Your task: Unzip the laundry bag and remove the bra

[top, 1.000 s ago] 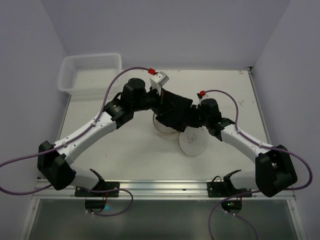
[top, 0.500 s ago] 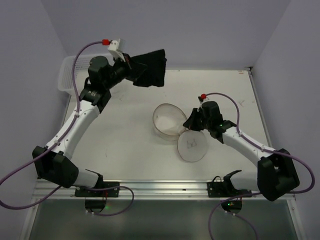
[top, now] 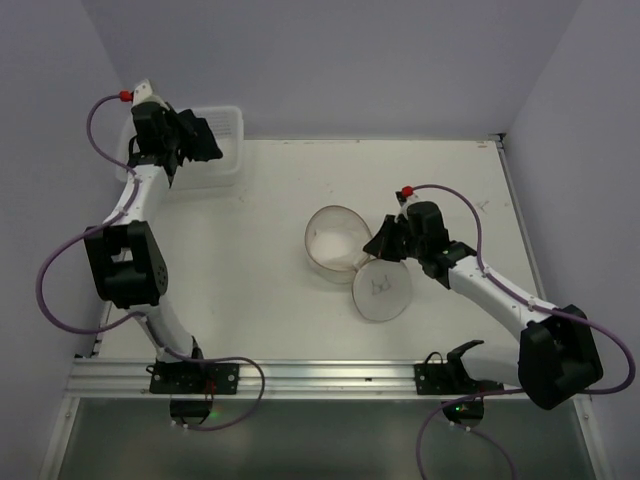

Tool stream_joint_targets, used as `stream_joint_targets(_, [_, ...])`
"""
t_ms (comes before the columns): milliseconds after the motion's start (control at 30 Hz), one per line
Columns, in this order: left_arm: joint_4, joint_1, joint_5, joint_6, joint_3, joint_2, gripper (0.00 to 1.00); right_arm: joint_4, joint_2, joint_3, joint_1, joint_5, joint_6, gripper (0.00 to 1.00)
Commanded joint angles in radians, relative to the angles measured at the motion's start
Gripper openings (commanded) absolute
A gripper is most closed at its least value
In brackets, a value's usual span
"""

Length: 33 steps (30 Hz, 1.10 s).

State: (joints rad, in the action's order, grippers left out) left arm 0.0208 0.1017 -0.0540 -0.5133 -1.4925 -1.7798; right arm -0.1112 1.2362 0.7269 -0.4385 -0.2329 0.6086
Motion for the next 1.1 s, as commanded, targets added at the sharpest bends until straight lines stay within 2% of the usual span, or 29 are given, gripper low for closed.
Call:
stream_joint_targets(0, [0.120, 0.073, 0.042, -0.016, -0.107, -0.065, 0.00, 0.036, -0.009, 0.025, -0.002, -0.075, -0.006, 0.00])
stream_joint_targets(200, [0.237, 0.139, 0.048, -0.048, -0.170, -0.210, 0.00, 0.016, 0.000, 0.046, -0.002, -0.079, -0.033, 0.00])
stream_joint_targets(300, [0.211, 0.161, 0.046, -0.025, -0.264, -0.321, 0.01, 0.005, -0.004, 0.049, -0.002, -0.081, -0.038, 0.00])
stream_joint_targets(367, [0.191, 0.185, -0.003, -0.046, -0.317, -0.421, 0.14, 0.007, -0.007, 0.048, -0.002, -0.095, -0.043, 0.00])
stream_joint_targets(400, [0.192, 0.200, -0.023, -0.059, -0.346, -0.444, 0.35, 0.004, -0.007, 0.048, -0.002, -0.098, -0.046, 0.00])
stream_joint_targets(467, [0.211, 0.210, -0.069, -0.088, -0.353, -0.483, 0.52, -0.011, -0.012, 0.049, 0.000, -0.098, -0.056, 0.00])
stream_joint_targets(500, [0.211, 0.208, -0.073, -0.091, -0.354, -0.486, 0.68, -0.016, -0.015, 0.049, 0.000, -0.097, -0.058, 0.00])
stream_joint_targets(600, [0.199, 0.207, -0.098, -0.065, -0.361, -0.469, 0.88, -0.028, -0.018, 0.051, -0.002, -0.089, -0.073, 0.00])
stream_joint_targets(667, [0.182, 0.208, -0.095, -0.035, -0.327, -0.419, 0.97, -0.028, -0.020, 0.051, -0.002, -0.091, -0.081, 0.00])
stream_joint_targets(833, [0.101, 0.201, -0.092, 0.009, -0.224, -0.217, 1.00, -0.039, -0.037, 0.054, -0.002, -0.077, -0.093, 0.00])
stream_joint_targets(900, [0.012, 0.181, -0.086, 0.035, -0.181, -0.115, 1.00, -0.047, -0.053, 0.054, -0.002, -0.062, -0.098, 0.00])
stream_joint_targets(1067, [-0.293, 0.073, 0.061, 0.094, -0.106, 0.066, 1.00, -0.062, -0.067, 0.062, 0.000, -0.033, -0.113, 0.00])
